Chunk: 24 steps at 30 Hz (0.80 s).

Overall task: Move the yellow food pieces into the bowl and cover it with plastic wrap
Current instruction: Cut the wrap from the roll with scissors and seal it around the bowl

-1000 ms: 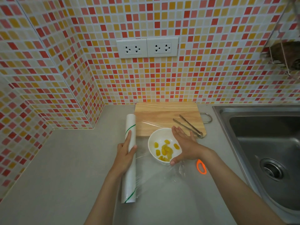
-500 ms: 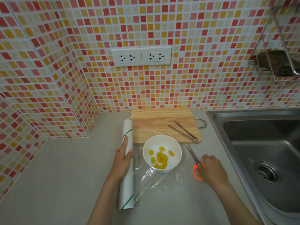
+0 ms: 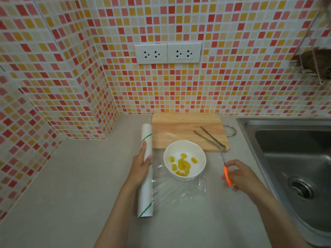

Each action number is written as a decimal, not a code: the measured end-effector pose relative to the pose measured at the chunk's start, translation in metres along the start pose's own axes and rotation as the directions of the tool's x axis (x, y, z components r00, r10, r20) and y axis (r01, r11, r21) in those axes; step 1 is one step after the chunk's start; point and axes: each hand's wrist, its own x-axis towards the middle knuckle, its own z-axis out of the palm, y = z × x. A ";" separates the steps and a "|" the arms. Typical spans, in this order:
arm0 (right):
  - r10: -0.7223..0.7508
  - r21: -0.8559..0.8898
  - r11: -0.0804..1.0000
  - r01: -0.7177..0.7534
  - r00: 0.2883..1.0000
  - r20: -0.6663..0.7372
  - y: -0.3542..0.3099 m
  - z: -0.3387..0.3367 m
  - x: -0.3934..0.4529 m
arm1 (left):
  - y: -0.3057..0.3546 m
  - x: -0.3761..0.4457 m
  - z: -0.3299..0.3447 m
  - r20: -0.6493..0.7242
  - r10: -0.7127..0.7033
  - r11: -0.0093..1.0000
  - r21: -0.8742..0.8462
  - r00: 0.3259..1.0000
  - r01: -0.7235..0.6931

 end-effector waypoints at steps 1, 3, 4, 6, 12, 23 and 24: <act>-0.046 0.090 0.995 0.038 0.995 0.091 -0.006 -0.003 -0.013 | 0.001 -0.001 0.000 -0.003 0.005 1.000 -0.003 1.000 -0.005; -0.143 0.151 0.984 0.099 0.936 0.321 -0.015 0.002 -0.044 | 0.003 -0.003 0.001 -0.002 0.018 1.000 -0.010 1.000 -0.018; -0.148 0.177 0.982 0.072 0.873 0.465 -0.019 0.012 -0.060 | 0.003 -0.004 0.001 0.001 0.020 1.000 -0.018 1.000 -0.020; -0.057 0.123 0.991 -0.044 0.706 0.706 -0.019 0.038 -0.086 | 0.004 -0.003 0.001 0.006 0.011 0.999 -0.035 1.000 -0.011; 0.159 -0.047 0.980 -0.192 0.628 0.762 -0.002 0.099 -0.107 | 0.004 -0.003 0.000 -0.002 0.008 0.999 -0.038 1.000 -0.008; -0.009 0.121 0.990 -0.074 0.818 0.576 -0.017 0.140 -0.092 | -0.003 -0.006 0.002 -0.008 -0.010 0.999 -0.039 1.000 0.009; -0.013 0.143 0.986 -0.080 0.831 0.556 -0.015 0.142 -0.091 | -0.004 -0.007 0.002 -0.009 -0.014 0.999 -0.037 1.000 0.014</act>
